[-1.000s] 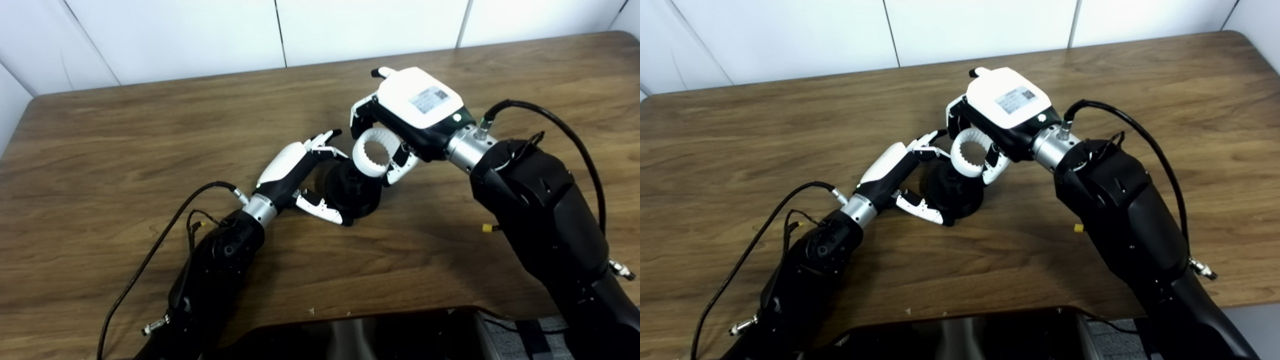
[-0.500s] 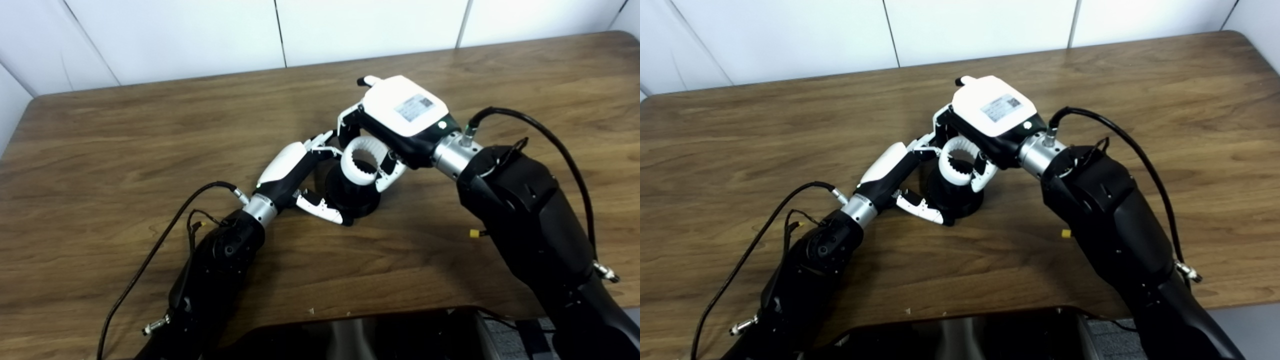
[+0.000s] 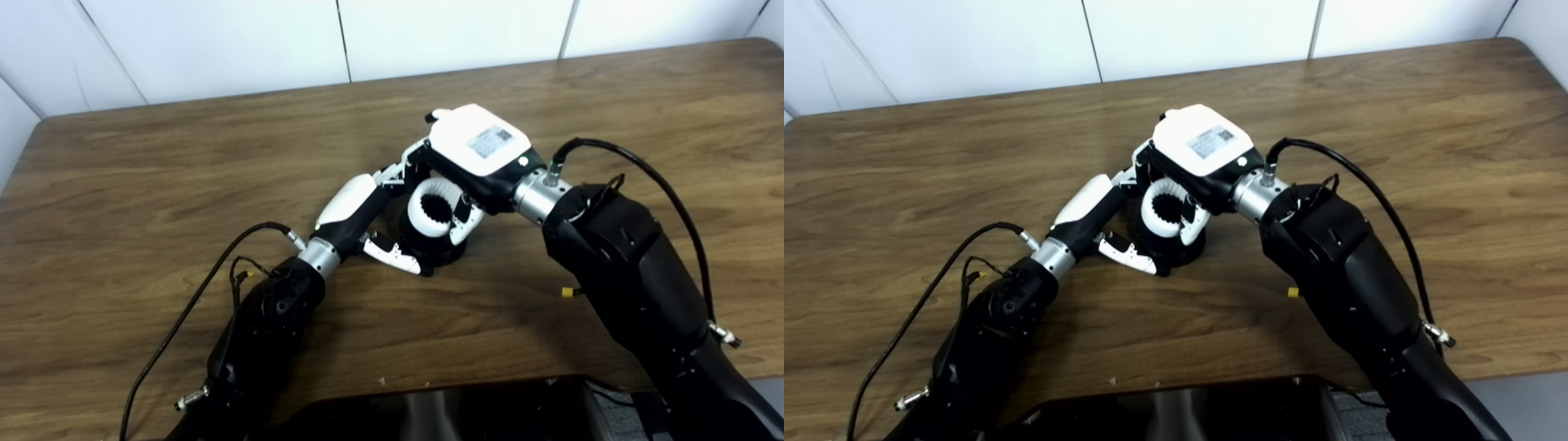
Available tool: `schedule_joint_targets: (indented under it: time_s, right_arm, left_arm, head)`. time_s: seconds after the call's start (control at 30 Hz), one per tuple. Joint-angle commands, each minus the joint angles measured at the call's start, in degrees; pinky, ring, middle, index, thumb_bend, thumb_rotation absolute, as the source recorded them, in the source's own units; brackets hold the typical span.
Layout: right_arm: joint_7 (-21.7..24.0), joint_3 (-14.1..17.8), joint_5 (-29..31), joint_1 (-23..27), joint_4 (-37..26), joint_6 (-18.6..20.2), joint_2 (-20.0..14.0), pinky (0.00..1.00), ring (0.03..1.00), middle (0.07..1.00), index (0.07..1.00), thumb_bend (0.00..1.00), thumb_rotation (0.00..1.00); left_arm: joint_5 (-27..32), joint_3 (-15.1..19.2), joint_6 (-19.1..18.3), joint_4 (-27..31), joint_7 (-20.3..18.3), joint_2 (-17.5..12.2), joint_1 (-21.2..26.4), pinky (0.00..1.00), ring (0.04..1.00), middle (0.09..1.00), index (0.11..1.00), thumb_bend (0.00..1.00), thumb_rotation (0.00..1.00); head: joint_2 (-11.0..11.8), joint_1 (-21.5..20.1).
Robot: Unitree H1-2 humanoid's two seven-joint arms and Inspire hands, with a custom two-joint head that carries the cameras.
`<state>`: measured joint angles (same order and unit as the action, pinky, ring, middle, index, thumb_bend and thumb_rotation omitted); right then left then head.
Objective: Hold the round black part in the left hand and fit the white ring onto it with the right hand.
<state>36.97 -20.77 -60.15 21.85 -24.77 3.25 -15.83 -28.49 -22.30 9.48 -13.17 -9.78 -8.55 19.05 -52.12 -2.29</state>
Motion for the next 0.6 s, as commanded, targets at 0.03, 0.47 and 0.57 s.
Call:
schedule_joint_targets:
  time_s: [0.03, 0.47, 0.57]
  right_arm:
    - [-1.5, -0.4, -1.1, 2.0, 0.2, -1.3, 0.6, 0.91, 0.619, 0.482, 0.491, 0.53, 0.01]
    - [-2.1, -1.2, -1.8, 1.3, 2.5, -1.6, 0.4, 0.93, 0.614, 0.481, 0.491, 0.53, 0.01]
    - [-2.8, -1.3, -1.8, 1.1, 3.0, -1.9, 0.3, 0.91, 0.615, 0.481, 0.491, 0.53, 0.01]
  left_arm:
    - [-1.1, -0.6, -0.2, 0.5, -0.1, 0.2, 1.1, 1.0, 1.0, 1.0, 0.612, 0.99, 0.29]
    - [-0.9, -0.3, -0.7, 0.9, -0.6, 0.4, 1.0, 1.0, 1.0, 1.0, 0.622, 1.0, 0.31]
    - [-0.5, -0.2, -0.4, 0.7, -0.6, 0.4, 1.1, 1.0, 1.0, 1.0, 0.623, 1.0, 0.3]
  head:
    - [-0.1, 0.0]
    - [-0.4, 0.1]
    - [-0.4, 0.2]
